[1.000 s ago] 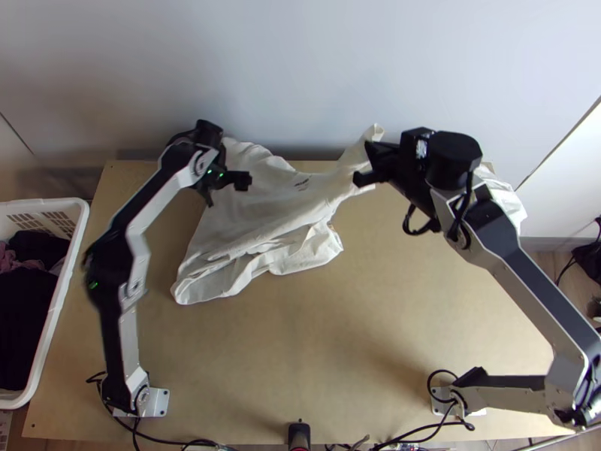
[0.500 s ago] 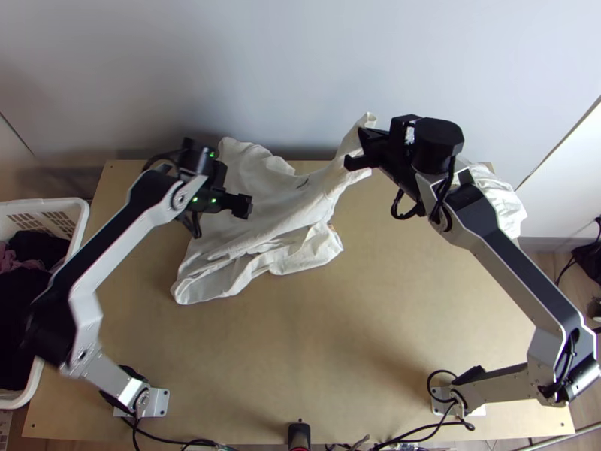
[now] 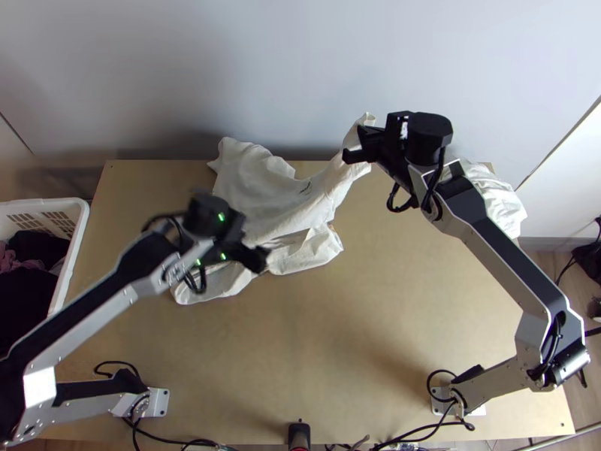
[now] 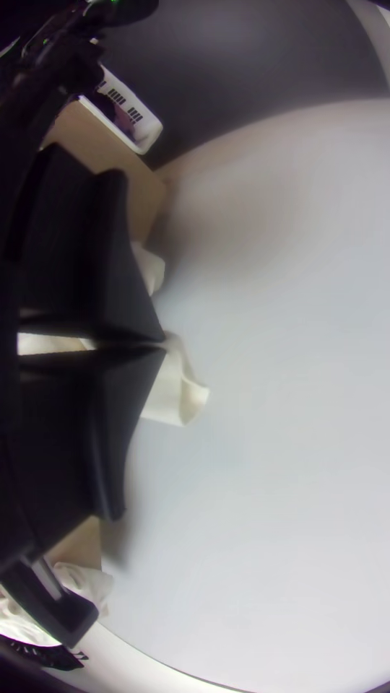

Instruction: Fold the t-shirt

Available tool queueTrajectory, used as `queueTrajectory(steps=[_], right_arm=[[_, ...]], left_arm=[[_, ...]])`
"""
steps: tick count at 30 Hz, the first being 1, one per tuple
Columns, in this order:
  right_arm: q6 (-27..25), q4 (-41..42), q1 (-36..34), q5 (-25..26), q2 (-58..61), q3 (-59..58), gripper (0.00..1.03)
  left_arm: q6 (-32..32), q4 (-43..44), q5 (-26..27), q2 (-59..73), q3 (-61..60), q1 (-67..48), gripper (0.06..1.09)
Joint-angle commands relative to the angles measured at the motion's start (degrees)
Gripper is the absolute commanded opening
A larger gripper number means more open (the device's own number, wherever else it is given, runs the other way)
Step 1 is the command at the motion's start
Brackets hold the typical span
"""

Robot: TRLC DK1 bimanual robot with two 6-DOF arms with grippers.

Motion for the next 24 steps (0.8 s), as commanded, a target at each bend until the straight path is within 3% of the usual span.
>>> queueTrajectory(steps=[1, 8, 16, 24], right_arm=[[0.3, -0.5, -0.1, 0.1, 0.9, 1.2, 0.03], [0.3, -2.0, -0.3, 0.6, 0.3, 2.2, 0.03], [0.7, -3.1, -0.5, 0.6, -0.3, 3.4, 0.03], [1.2, -4.3, -0.4, 0.6, -1.0, 4.0, 0.03]], left_arm=[[1.3, 13.0, -1.9, -2.5, -10.2, -10.0, 1.04], [1.2, 25.3, -4.8, 6.0, -11.5, -13.9, 1.04], [0.8, 39.9, -13.7, 18.4, -11.6, -14.4, 1.04], [1.3, 46.3, -23.0, 29.6, -6.6, -10.7, 1.04]])
